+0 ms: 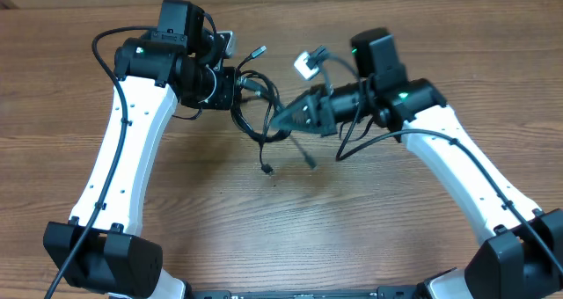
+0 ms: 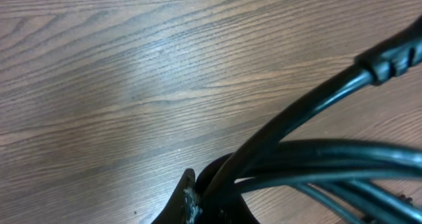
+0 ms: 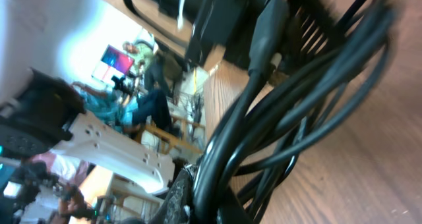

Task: Untangle cables

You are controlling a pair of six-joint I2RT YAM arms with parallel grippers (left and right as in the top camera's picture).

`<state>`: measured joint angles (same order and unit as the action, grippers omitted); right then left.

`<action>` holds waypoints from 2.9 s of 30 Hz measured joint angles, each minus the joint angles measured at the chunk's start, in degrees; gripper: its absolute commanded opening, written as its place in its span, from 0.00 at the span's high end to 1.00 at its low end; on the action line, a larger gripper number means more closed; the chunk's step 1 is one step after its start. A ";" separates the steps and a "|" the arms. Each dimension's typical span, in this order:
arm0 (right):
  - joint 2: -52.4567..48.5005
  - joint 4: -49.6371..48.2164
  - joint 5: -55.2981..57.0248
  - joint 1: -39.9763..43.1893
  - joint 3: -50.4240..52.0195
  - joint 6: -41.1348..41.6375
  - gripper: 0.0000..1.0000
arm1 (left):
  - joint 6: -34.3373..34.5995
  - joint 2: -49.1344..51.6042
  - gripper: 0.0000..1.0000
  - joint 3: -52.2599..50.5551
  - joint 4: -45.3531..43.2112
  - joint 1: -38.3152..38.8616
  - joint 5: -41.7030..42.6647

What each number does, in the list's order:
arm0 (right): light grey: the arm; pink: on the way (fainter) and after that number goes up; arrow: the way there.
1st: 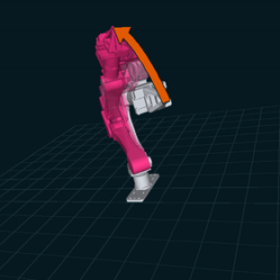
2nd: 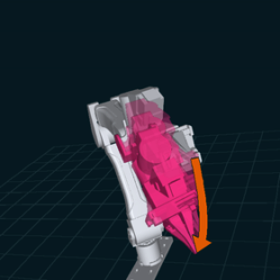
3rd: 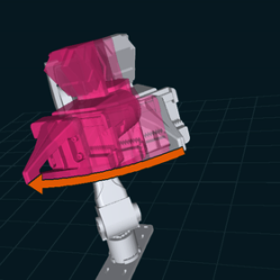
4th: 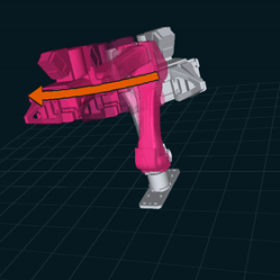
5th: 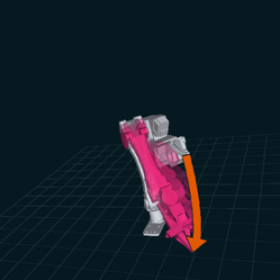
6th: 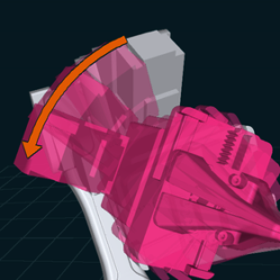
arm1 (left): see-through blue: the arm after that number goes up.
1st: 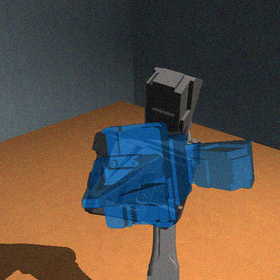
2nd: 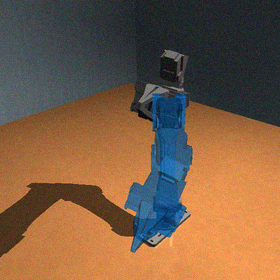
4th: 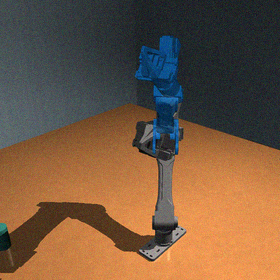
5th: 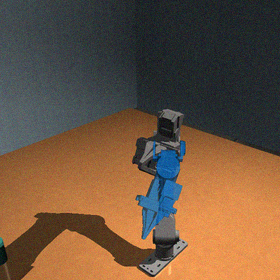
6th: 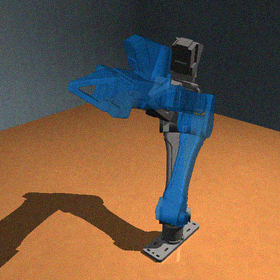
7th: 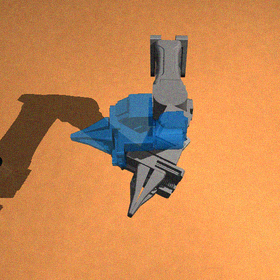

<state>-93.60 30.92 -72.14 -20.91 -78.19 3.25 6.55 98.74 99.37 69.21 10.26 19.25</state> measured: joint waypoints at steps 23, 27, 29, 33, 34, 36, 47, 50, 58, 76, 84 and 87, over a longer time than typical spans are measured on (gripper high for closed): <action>1.84 6.84 31.93 7.26 -0.22 11.23 0.30 | -8.33 -0.04 0.96 0.00 1.60 -1.11 3.50; 1.84 5.95 28.85 3.82 -0.22 5.33 0.22 | -9.73 -0.04 0.96 0.00 3.96 -1.11 3.50; 1.84 5.90 28.50 0.83 -0.22 2.14 0.22 | -10.14 -0.04 0.96 0.00 5.03 -1.11 3.52; 1.84 5.79 33.46 -3.39 -0.22 -1.01 0.25 | -10.34 -0.04 0.96 0.00 6.43 -1.11 5.18; 1.84 5.75 35.78 -3.96 -0.22 -1.60 0.25 | -10.47 -0.04 0.96 0.00 6.69 -1.11 5.90; 1.84 5.29 38.14 -4.13 -0.22 -1.90 0.27 | -10.69 -0.04 0.96 0.00 7.19 -1.11 7.13; 1.84 -0.55 42.56 -4.11 -0.22 2.29 0.31 | -11.30 -0.04 0.96 0.00 9.22 3.30 10.32; 1.84 0.20 48.33 -4.15 -0.24 9.03 0.34 | -12.17 -0.04 0.96 0.00 8.98 3.91 10.16; 1.81 7.80 64.61 -3.41 -0.26 22.73 0.36 | -12.79 -0.02 0.96 -0.02 4.74 3.89 11.04; 1.62 27.91 43.45 11.26 -11.93 6.80 0.28 | -13.05 0.44 0.96 6.12 -9.20 -7.76 22.03; 1.62 22.58 32.37 6.05 -16.68 7.04 0.32 | -9.60 0.44 0.96 7.13 -8.90 -8.37 30.01; 1.49 22.64 36.48 3.08 -16.68 11.58 0.34 | -5.95 0.44 0.96 7.13 -7.56 -8.20 27.61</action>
<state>-92.12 53.56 -35.66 -17.82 -94.87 14.83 0.60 99.18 106.50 61.65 2.07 46.85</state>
